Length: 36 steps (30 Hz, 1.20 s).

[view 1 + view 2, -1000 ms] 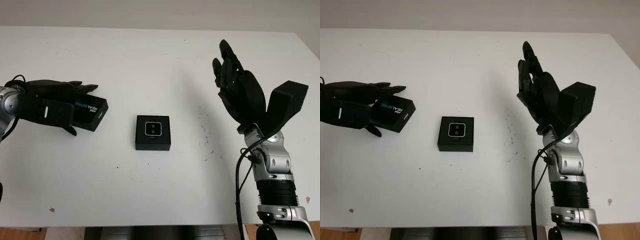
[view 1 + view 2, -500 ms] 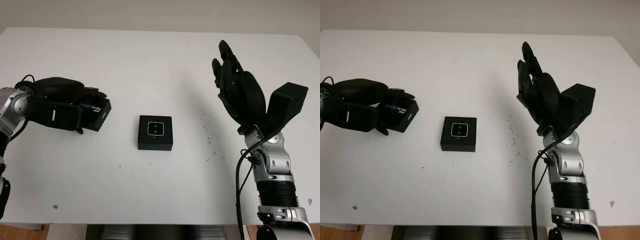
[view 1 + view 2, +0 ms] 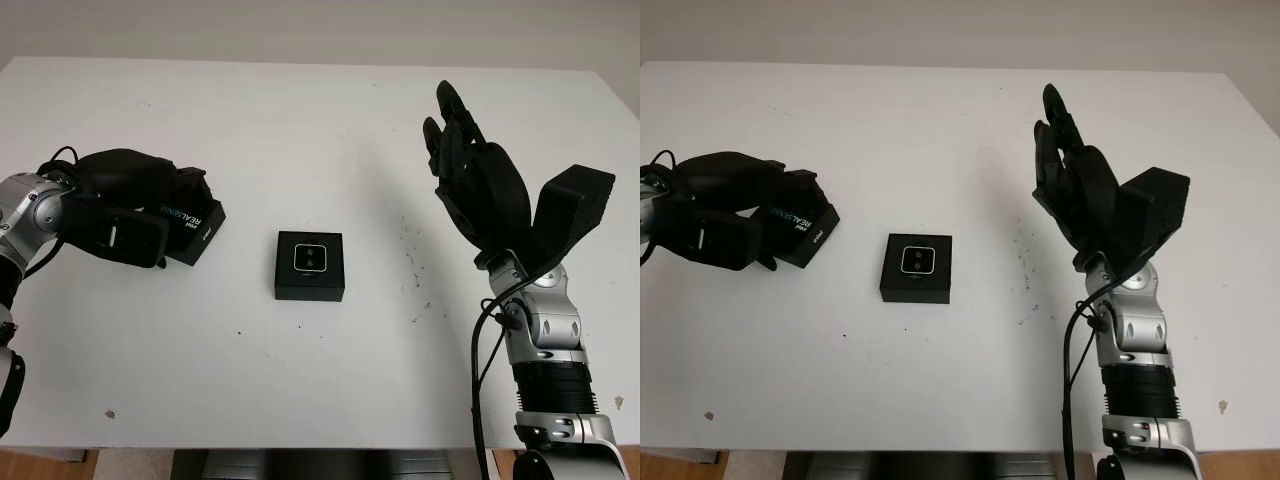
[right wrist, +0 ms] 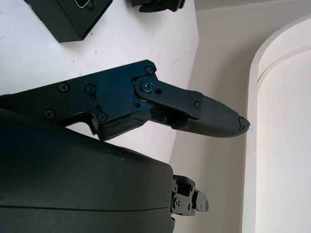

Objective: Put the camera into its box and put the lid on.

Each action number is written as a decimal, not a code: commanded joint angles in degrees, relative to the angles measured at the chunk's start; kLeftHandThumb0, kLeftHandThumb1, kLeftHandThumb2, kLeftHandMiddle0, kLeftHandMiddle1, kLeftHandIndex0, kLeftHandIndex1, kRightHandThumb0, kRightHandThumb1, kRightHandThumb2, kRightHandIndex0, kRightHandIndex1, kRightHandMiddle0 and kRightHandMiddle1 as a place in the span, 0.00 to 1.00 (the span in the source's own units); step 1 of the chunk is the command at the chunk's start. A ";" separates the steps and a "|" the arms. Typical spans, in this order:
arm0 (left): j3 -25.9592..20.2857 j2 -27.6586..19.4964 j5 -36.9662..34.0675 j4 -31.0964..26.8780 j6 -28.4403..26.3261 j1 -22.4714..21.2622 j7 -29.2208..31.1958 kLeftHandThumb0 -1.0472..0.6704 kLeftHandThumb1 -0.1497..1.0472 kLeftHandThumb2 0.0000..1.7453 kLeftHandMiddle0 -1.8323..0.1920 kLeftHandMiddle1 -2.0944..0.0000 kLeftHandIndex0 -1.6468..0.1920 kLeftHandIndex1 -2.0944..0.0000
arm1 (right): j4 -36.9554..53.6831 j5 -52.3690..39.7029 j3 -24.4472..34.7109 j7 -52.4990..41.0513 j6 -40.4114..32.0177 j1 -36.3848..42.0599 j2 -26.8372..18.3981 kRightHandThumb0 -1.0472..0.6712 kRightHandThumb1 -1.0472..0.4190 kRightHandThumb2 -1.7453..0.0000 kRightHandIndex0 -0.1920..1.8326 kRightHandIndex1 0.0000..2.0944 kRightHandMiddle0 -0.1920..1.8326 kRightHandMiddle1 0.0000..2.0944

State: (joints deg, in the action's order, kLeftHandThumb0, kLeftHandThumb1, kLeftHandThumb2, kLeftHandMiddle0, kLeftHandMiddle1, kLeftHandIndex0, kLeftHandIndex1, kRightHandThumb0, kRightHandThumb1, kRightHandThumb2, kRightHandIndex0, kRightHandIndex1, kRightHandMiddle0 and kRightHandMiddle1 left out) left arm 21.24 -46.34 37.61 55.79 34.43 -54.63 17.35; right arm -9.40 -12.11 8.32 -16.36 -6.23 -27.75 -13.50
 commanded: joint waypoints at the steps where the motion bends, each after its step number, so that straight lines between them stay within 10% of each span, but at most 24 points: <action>1: -1.19 1.81 -2.07 -0.95 -1.34 2.07 -0.18 0.42 1.00 0.18 0.84 0.21 0.85 0.35 | 0.95 -0.28 0.00 0.31 -0.23 0.01 0.35 0.20 0.00 0.60 0.05 0.03 0.05 0.03; 18: -8.06 4.61 -16.13 -34.05 -33.92 8.35 21.64 0.44 1.00 0.14 0.77 0.13 0.83 0.22 | 3.68 1.29 -3.15 2.58 -2.47 2.28 2.80 0.20 0.00 0.61 0.04 0.03 0.04 0.03; 36: -9.94 7.55 -22.09 -47.70 -65.78 5.73 33.21 0.40 1.00 0.10 0.74 0.18 0.77 0.22 | 1.06 1.11 -3.64 1.30 0.98 3.41 4.54 0.20 0.00 0.63 0.05 0.03 0.05 0.03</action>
State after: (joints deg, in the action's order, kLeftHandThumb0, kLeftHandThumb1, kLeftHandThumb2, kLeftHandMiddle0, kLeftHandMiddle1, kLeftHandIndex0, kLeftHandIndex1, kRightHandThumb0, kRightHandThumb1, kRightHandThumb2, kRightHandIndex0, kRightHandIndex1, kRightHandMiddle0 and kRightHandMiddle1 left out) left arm 12.33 -39.26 16.21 9.31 -29.38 -46.92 50.10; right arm -8.27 -10.94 4.84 -15.01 -5.95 -24.87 -9.40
